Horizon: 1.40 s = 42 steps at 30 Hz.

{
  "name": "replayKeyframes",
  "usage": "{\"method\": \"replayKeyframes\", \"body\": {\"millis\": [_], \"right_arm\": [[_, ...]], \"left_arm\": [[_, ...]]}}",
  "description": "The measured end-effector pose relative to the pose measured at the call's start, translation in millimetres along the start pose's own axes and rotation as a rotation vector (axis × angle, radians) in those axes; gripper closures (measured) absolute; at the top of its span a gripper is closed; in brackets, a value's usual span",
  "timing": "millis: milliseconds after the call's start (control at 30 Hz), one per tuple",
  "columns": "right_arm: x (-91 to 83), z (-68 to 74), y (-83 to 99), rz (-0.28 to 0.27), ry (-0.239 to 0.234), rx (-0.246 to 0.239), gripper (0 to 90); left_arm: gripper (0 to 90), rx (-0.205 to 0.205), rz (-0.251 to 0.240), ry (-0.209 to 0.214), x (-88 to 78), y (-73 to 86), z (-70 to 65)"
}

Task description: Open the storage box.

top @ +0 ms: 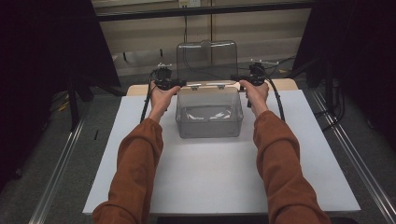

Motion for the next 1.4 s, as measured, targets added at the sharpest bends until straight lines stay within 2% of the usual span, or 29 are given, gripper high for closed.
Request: {"method": "replayKeyframes", "body": {"millis": [33, 133, 267, 467, 800, 867, 933, 1000, 1067, 1133, 1233, 1300, 1400], "right_arm": [[0.4, 0.1, 0.3, 0.001, 0.002, 0.002, 70.0], [2.8, -0.3, 2.5, 0.007, 0.011, -0.013, 67.5], [5.8, -3.1, 6.1, 0.012, 0.008, 0.023, 66.6], [6.6, -3.6, 6.5, 0.011, 0.006, 0.035, 66.6], [7.4, -5.2, 8.3, 0.014, -0.002, 0.051, 66.2], [7.7, -5.6, 8.6, 0.019, -0.003, 0.053, 65.5], [8.3, -5.6, 9.3, 0.018, -0.005, 0.057, 64.9], [9.5, -5.7, 10.6, 0.019, -0.003, 0.053, 63.3], [10.7, -6.8, 12.8, 0.036, -0.001, 0.067, 60.8], [12.0, -8.2, 14.7, 0.055, -0.010, 0.104, 59.9], [13.2, -6.2, 14.6, 0.039, 0.006, 0.093, 60.1], [13.6, -6.8, 15.5, 0.046, 0.000, 0.112, 59.5], [13.0, -6.1, 15.1, 0.048, 0.007, 0.093, 59.1]], "left_arm": [[60.3, 0.004, 0.000, -0.005, 0.7, 0.2, 0.3], [58.9, -0.022, 0.008, 0.012, 1.4, 1.4, 2.5], [58.1, -0.047, 0.027, 0.024, 1.8, 2.4, 6.6], [58.0, -0.075, 0.020, 0.032, 3.1, 3.1, 6.7], [56.8, -0.091, 0.030, 0.038, 3.1, 3.9, 8.1], [56.0, -0.075, 0.031, 0.021, 2.8, 4.1, 7.1], [55.3, -0.090, 0.021, 0.024, 3.8, 4.2, 7.7], [55.5, -0.072, 0.021, 0.006, 4.2, 4.7, 8.4], [55.5, -0.068, 0.019, 0.005, 4.7, 4.9, 7.3], [55.8, -0.063, 0.019, 0.002, 4.4, 5.0, 7.7], [56.4, -0.073, 0.020, 0.001, 4.6, 5.2, 8.6], [56.3, -0.073, 0.020, 0.009, 4.3, 5.8, 9.1], [56.3, -0.074, 0.015, 0.008, 4.9, 6.0, 9.1]]}}
Point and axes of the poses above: each handheld gripper's, and its own axes: x roughly forward along the jaws, y roughly out of its underside, z roughly to its left, the point moved 3 cm from there along x, roughly forward along the jaws, and after that the axes turned 6 degrees about -x, right-handed, at the moved point
